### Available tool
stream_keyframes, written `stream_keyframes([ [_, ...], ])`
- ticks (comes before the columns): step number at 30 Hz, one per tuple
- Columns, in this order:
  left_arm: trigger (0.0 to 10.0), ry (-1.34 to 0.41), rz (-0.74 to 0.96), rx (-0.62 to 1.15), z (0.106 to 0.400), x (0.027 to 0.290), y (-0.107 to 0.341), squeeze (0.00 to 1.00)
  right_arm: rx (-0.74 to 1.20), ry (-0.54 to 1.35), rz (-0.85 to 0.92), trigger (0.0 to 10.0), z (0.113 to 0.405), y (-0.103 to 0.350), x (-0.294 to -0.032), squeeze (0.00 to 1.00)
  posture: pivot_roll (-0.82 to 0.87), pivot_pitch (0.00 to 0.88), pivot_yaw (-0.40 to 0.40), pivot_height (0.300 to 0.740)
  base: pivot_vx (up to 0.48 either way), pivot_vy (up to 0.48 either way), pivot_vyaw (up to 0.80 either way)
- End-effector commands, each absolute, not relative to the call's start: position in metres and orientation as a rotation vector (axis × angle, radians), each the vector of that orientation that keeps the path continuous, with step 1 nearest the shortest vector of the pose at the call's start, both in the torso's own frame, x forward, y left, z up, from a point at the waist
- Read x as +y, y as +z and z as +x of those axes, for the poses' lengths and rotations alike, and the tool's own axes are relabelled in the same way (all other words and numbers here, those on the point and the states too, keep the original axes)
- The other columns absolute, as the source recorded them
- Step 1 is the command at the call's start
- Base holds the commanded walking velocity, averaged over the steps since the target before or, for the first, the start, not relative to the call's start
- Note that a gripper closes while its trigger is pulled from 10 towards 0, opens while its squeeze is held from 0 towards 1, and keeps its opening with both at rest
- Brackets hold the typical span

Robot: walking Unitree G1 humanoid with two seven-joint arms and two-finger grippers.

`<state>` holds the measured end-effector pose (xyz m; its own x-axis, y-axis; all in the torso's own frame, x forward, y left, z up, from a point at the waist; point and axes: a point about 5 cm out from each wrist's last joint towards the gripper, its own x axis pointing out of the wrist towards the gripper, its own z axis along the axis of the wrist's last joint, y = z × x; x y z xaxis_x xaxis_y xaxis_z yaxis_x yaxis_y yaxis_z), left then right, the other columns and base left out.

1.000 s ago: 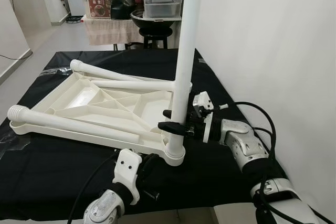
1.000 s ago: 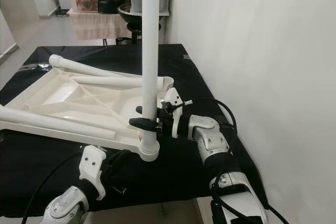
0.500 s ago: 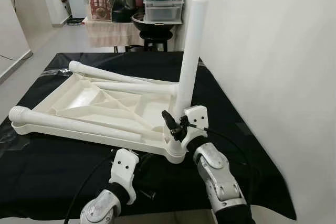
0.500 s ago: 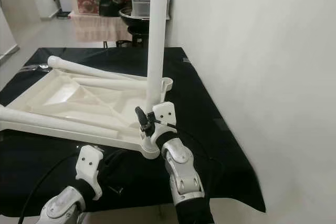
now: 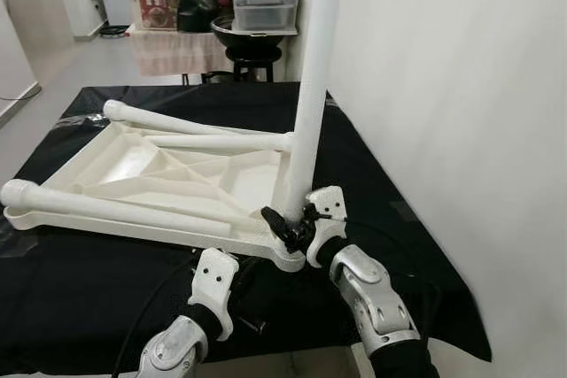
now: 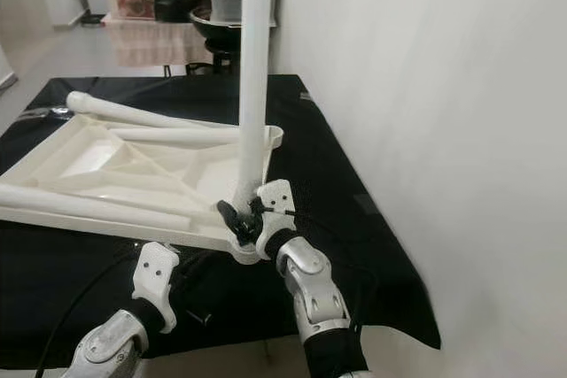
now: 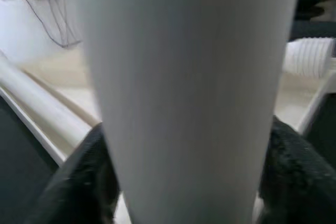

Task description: Building children table

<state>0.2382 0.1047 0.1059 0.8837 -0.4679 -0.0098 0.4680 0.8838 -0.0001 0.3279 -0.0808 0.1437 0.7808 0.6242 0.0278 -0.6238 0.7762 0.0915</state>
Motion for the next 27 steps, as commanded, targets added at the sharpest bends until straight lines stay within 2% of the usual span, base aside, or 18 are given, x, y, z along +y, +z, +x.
stream_keyframes([
  [1,10.0,-0.485,0.010,0.020,0.238,0.105,0.103,0.00,-0.016,0.749,0.133,10.0,0.332,0.156,-0.082,1.00,0.00,0.000,-0.071,0.740,0.000,0.000,0.00],
  [2,10.0,-0.486,0.010,0.020,0.238,0.105,0.103,0.00,-0.030,0.813,0.109,10.0,0.335,0.163,-0.084,0.84,0.00,0.000,-0.069,0.740,0.000,0.000,0.00],
  [3,10.0,-0.487,0.009,0.020,0.239,0.104,0.103,0.00,-0.045,0.935,0.046,10.0,0.337,0.170,-0.090,0.00,0.01,0.000,-0.071,0.740,0.000,0.000,0.00],
  [5,10.0,-0.487,0.009,0.020,0.239,0.104,0.103,0.00,-0.045,0.935,0.046,10.0,0.337,0.170,-0.090,0.00,0.01,0.000,-0.071,0.740,0.000,0.000,0.00],
  [7,10.0,-0.488,0.009,0.020,0.239,0.104,0.103,0.00,-0.041,1.102,-0.027,10.0,0.337,0.174,-0.097,0.00,0.01,0.000,-0.074,0.740,0.000,0.000,0.00],
  [9,10.0,-0.488,0.009,0.020,0.239,0.104,0.103,0.00,-0.041,1.102,-0.027,10.0,0.337,0.174,-0.097,0.00,0.01,0.000,-0.074,0.740,0.000,0.000,0.00],
  [11,10.0,-0.485,0.012,0.019,0.238,0.105,0.103,0.00,0.009,1.284,-0.096,10.0,0.335,0.173,-0.105,0.00,0.02,0.000,-0.075,0.740,0.000,0.000,0.00],
  [17,10.0,-0.483,0.017,0.020,0.237,0.106,0.103,0.00,0.081,1.353,-0.031,10.0,0.347,0.175,-0.109,0.00,0.03,0.000,-0.077,0.740,0.000,0.000,0.00],
  [18,10.0,-0.482,0.017,0.020,0.237,0.106,0.103,0.00,0.091,1.345,0.012,7.3,0.349,0.174,-0.109,0.00,0.04,0.000,-0.079,0.740,0.000,0.000,0.00],
  [22,10.0,-0.482,0.017,0.021,0.237,0.106,0.103,0.00,0.097,1.339,0.040,7.3,0.350,0.173,-0.110,0.00,0.04,0.000,-0.079,0.740,0.000,0.000,0.00],
  [23,10.0,-0.481,0.017,0.021,0.236,0.106,0.103,0.00,0.107,1.342,0.065,0.0,0.351,0.171,-0.110,0.00,0.04,0.000,-0.080,0.740,0.000,0.000,0.00],
  [27,10.0,-0.481,0.016,0.022,0.235,0.106,0.103,0.00,0.098,1.358,0.104,0.0,0.351,0.171,-0.112,0.00,0.04,0.000,-0.076,0.740,0.000,0.000,0.00],
])
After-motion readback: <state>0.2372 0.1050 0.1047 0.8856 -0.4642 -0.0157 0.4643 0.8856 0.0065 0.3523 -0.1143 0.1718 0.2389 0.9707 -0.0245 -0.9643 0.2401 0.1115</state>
